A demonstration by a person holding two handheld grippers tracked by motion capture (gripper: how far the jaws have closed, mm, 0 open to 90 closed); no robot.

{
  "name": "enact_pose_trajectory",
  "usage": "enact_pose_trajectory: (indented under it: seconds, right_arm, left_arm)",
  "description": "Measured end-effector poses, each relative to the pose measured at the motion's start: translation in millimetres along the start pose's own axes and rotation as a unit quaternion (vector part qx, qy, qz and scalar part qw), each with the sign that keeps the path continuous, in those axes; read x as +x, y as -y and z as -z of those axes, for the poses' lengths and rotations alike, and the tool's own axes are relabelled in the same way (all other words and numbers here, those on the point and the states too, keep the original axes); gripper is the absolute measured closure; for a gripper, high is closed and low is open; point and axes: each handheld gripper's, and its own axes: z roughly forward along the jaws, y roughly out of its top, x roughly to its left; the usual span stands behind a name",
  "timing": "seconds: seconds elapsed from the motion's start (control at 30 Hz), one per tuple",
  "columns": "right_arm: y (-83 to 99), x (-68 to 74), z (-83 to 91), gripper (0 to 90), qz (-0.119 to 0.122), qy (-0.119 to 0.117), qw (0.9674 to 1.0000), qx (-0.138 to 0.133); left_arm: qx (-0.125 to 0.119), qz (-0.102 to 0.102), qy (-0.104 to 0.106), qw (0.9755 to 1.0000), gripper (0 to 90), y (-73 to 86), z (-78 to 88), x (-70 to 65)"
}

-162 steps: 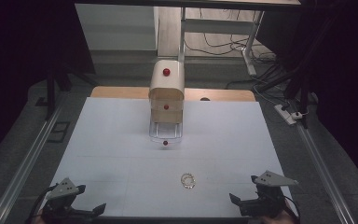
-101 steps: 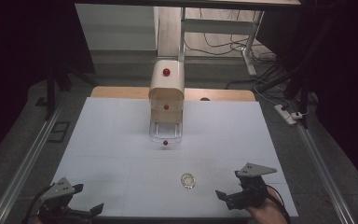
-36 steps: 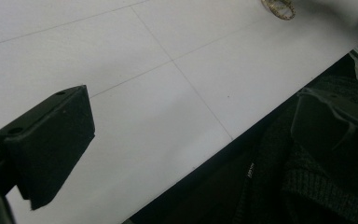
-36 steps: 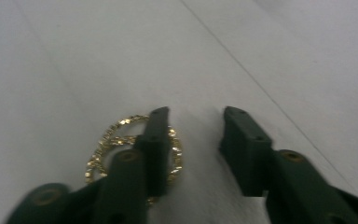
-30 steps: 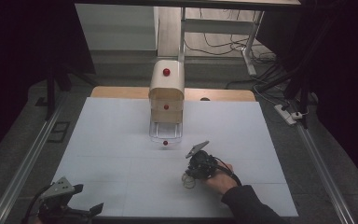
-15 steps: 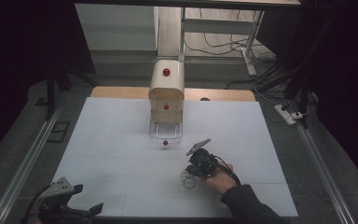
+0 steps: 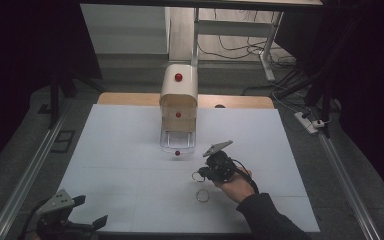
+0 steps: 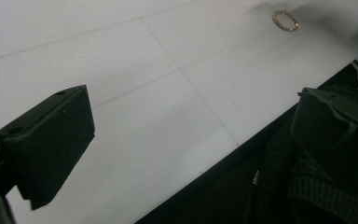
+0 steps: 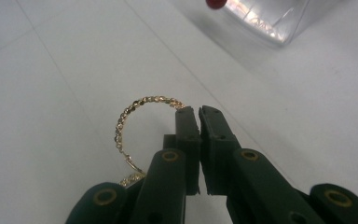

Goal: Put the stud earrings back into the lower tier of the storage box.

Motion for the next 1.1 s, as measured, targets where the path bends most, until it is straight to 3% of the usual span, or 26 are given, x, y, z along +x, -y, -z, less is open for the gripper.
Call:
enact_pose_trajectory:
  seconds: [0.7, 1.1]
  right_arm:
    - [-35.8, -12.0, 1.5, 86.4, -0.013, 0.006, 0.9982, -0.059]
    - [-50.3, -22.5, -4.5, 86.3, -0.028, 0.014, 0.9966, -0.076]
  left_arm:
    - [0.017, 0.011, 0.006, 0.9998, 0.0, 0.0, -3.5, 2.6]
    - [0.018, 0.013, 0.007, 0.9997, 0.0, 0.1, -3.8, 3.0]
